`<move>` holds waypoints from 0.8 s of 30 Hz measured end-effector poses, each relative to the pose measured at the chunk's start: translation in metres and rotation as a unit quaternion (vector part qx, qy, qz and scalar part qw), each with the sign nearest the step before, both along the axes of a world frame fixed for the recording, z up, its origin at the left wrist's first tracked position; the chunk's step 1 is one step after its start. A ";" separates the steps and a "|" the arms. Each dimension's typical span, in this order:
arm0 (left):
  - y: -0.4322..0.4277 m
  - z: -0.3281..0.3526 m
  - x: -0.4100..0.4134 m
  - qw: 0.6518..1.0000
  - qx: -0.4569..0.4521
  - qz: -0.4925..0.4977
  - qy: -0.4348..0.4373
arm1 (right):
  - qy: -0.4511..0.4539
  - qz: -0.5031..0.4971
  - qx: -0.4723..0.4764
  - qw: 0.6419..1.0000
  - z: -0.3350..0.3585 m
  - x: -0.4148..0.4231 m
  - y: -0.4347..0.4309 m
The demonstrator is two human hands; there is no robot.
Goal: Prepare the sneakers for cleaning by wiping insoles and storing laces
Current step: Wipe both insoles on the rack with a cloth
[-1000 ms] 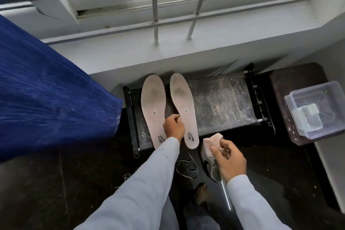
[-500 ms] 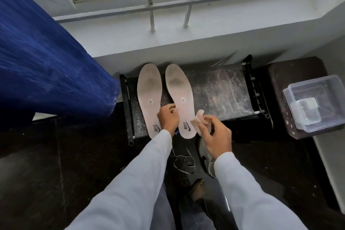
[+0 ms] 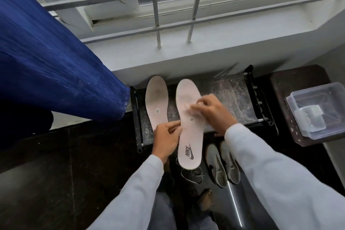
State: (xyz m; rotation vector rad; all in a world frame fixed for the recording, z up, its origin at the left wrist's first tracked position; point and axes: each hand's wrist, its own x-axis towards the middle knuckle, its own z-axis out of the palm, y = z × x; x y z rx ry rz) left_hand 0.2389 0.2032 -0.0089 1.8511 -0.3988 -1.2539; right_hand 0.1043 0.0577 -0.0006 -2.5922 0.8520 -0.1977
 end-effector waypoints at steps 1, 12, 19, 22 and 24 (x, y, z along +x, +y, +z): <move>0.000 0.005 0.000 1.000 -0.005 -0.001 0.004 | 0.003 -0.055 0.005 0.998 0.002 0.004 -0.014; -0.009 0.026 0.011 0.997 -0.031 0.018 0.064 | -0.075 0.137 0.058 0.986 0.053 -0.021 0.077; -0.004 0.033 0.012 0.996 -0.027 -0.032 0.073 | -0.072 0.032 0.040 0.996 0.029 0.005 0.007; -0.001 0.036 0.010 0.995 -0.025 -0.052 0.082 | -0.038 -0.074 0.005 0.997 0.018 0.019 -0.040; 0.000 0.037 0.010 0.994 -0.023 -0.068 0.080 | -0.098 -0.185 -0.012 0.978 0.025 0.024 -0.059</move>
